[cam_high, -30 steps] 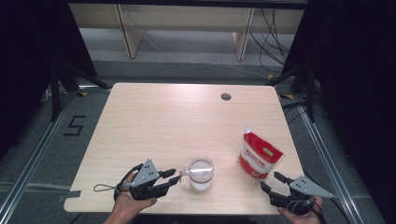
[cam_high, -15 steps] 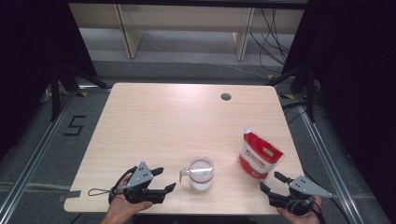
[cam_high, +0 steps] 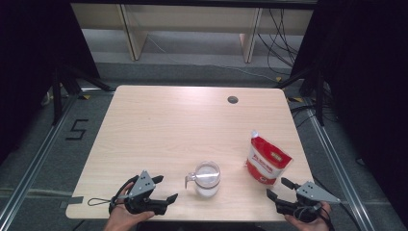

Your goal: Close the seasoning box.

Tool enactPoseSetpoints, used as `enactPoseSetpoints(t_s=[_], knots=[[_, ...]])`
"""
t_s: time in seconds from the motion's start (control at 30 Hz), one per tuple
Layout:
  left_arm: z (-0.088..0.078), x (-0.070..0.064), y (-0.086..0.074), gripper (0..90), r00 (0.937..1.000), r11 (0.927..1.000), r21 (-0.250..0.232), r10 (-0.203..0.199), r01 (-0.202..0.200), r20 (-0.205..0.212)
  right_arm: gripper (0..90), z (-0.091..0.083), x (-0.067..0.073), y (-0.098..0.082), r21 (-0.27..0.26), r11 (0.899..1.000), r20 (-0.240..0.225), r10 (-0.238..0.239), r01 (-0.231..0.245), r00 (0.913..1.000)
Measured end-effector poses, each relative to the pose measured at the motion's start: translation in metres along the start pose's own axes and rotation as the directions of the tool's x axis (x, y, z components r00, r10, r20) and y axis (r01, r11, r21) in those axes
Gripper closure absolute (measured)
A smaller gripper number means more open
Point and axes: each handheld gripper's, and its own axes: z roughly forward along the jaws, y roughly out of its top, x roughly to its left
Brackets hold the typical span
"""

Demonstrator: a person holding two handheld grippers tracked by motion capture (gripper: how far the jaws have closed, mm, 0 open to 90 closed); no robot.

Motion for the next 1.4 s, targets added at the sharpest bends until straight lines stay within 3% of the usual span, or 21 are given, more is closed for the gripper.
enactPoseSetpoints(t_s=[0.07,0.2,0.23,0.37,0.5,0.53,0.57,0.6,0.7,0.87,0.93,1.03,1.07,1.13,1.17,1.4], knots=[[-0.001,0.003,-0.001,21.2,0.9994,0.9994,0.008,0.034,-0.034,-0.001,29.0,0.000,0.000,0.000,-0.002,1.000,0.000,0.000,0.000,1.0000],[0.000,0.001,-0.006,20.3,1.0000,1.0000,0.008,0.003,-0.003,0.004,29.0,0.000,0.000,0.000,-0.002,1.000,0.001,0.000,0.000,1.0000],[-0.001,0.001,-0.006,20.0,1.0000,0.9998,0.018,0.002,-0.002,-0.004,29.0,0.000,-0.002,0.000,-0.006,0.999,0.003,-0.032,0.032,0.9995],[-0.001,0.001,-0.009,20.0,1.0000,0.9999,0.014,-0.006,0.006,-0.003,29.0,0.000,0.000,0.000,-0.003,1.000,-0.016,-0.011,0.011,0.9998],[-0.001,0.002,-0.012,20.0,1.0000,0.9995,0.031,0.008,-0.008,0.000,29.0,0.001,-0.001,0.000,0.001,1.000,-0.006,-0.028,0.028,0.9996],[-0.001,0.001,-0.012,20.0,1.0000,0.9995,0.032,0.006,-0.006,0.000,29.0,0.000,0.002,0.000,0.013,1.000,-0.008,0.004,-0.004,1.0000],[-0.001,0.002,-0.012,20.0,0.9999,0.9993,0.035,0.016,-0.016,-0.002,29.0,0.000,0.002,0.000,0.013,1.000,-0.008,0.003,-0.003,1.0000],[-0.001,0.001,-0.013,20.0,1.0000,0.9997,0.024,0.004,-0.004,0.001,29.0,0.001,0.000,0.000,0.005,1.000,-0.005,-0.020,0.020,0.9998],[-0.003,0.003,-0.012,20.1,0.9995,0.9987,0.039,0.031,-0.031,0.003,29.0,0.001,0.000,0.000,0.005,1.000,-0.010,-0.026,0.026,0.9996],[-0.002,0.003,-0.014,20.3,0.9997,0.9990,0.037,0.025,-0.025,0.004,29.0,0.002,0.000,0.000,0.004,1.000,-0.005,-0.027,0.027,0.9996],[-0.002,0.001,-0.015,20.3,1.0000,0.9994,0.033,-0.006,0.006,-0.003,28.9,0.001,0.000,0.000,0.007,1.000,-0.009,-0.022,0.022,0.9997],[-0.002,0.001,-0.015,20.3,1.0000,0.9994,0.034,-0.005,0.005,0.000,28.8,0.002,-0.001,0.000,0.009,0.999,-0.008,-0.031,0.031,0.9995],[-0.002,0.001,-0.015,20.3,1.0000,0.9994,0.034,-0.005,0.005,0.000,28.7,0.001,0.002,0.000,0.024,1.000,-0.013,0.006,-0.005,0.9999],[-0.002,0.002,-0.015,20.3,1.0000,0.9992,0.041,0.002,-0.002,0.000,28.6,0.001,0.003,0.000,0.023,1.000,-0.015,0.009,-0.009,0.9998],[-0.002,0.002,-0.015,20.3,1.0000,0.9991,0.042,0.009,-0.009,-0.001,28.5,0.002,0.000,0.000,0.013,1.000,-0.021,-0.018,0.019,0.9996],[-0.002,0.002,-0.015,20.3,1.0000,0.9991,0.041,0.001,-0.001,-0.001,28.5,0.002,-0.001,0.000,0.016,1.000,-0.019,-0.024,0.024,0.9995]])
